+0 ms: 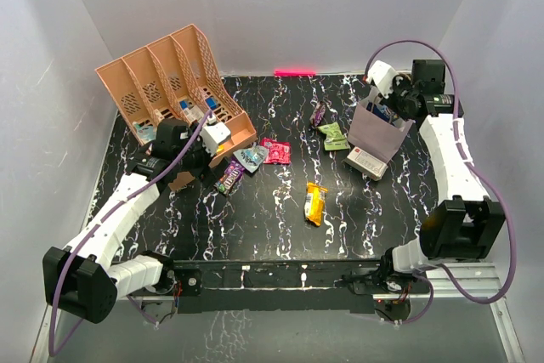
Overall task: Place the snacks into the paper bag
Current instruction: Place the snack in the paper bag.
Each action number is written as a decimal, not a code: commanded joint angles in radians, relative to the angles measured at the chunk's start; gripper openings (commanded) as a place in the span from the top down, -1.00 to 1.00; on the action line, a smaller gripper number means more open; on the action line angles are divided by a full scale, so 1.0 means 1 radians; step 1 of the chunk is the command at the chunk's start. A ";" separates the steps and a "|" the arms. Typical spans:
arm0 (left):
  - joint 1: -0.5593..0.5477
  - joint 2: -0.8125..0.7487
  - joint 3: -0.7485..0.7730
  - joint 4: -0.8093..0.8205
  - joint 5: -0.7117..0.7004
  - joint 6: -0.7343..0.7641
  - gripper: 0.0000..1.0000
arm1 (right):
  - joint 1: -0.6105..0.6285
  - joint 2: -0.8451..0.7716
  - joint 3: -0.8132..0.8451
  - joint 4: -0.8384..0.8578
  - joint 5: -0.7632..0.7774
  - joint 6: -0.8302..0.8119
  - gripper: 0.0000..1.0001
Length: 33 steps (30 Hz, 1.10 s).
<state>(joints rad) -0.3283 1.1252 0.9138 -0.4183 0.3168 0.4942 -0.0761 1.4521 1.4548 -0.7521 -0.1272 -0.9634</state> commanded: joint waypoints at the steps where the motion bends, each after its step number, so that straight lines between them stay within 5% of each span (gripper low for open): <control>1: 0.008 -0.011 -0.021 0.006 0.031 0.007 -0.97 | -0.009 0.025 0.050 0.056 -0.033 -0.044 0.84; 13: 0.011 -0.006 -0.024 0.007 0.037 0.007 -0.97 | -0.026 0.090 0.090 0.057 -0.049 -0.044 0.82; 23: 0.011 0.006 -0.021 0.009 0.042 0.007 -0.97 | -0.041 0.066 0.098 0.051 -0.087 -0.017 0.36; 33: 0.010 0.013 -0.041 0.044 0.014 -0.014 -0.97 | -0.045 0.014 0.151 0.050 -0.101 0.098 0.24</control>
<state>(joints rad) -0.3225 1.1385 0.8951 -0.4046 0.3294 0.4938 -0.1135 1.5394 1.5154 -0.7532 -0.2066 -0.9360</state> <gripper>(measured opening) 0.983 0.354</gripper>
